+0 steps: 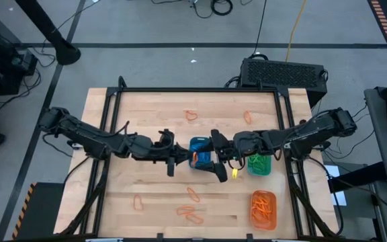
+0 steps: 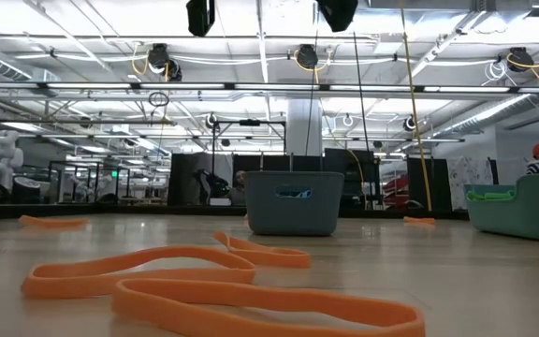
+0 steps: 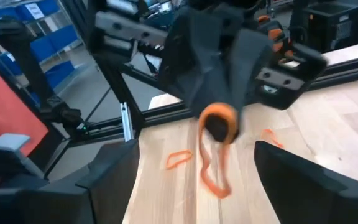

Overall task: Sort rubber bands into baskets
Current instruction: Put the orange rubberband into the orange bin

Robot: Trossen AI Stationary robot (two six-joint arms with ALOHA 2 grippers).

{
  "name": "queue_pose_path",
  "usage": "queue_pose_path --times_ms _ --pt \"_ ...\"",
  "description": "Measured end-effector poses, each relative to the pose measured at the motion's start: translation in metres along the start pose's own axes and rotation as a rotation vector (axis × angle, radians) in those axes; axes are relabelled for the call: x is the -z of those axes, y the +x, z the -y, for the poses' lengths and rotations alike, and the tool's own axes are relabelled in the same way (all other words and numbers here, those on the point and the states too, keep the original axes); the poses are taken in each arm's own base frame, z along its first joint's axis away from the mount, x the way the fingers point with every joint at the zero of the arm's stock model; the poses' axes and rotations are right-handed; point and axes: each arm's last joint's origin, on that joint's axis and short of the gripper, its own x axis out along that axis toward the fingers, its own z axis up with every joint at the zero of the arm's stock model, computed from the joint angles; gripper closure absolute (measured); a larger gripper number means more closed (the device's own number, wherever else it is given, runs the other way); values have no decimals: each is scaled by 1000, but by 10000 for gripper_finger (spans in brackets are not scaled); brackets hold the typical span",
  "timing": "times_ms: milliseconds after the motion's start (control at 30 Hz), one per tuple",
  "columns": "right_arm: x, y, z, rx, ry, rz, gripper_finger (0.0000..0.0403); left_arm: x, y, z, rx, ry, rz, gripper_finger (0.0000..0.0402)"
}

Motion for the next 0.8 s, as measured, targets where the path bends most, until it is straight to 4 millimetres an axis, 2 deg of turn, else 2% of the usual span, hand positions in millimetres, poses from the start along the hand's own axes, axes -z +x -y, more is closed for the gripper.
queue_pose_path --times_ms 133,267,467,667,700,800 --pt "2 1 0 1 -10 -13 97 -2 1 -2 -7 -2 9 398" --pt "2 1 1 25 -10 -4 129 -3 1 -3 -14 -3 18 398" --pt "1 1 3 71 19 14 229 -4 1 -4 -48 -4 45 398" --pt "1 1 4 87 17 20 376 -4 1 -4 -51 1 46 393" --pt "1 1 4 87 12 18 389 -4 1 -4 -51 5 46 390" --pt "1 1 5 89 12 15 394 -2 1 -6 -65 11 30 375"
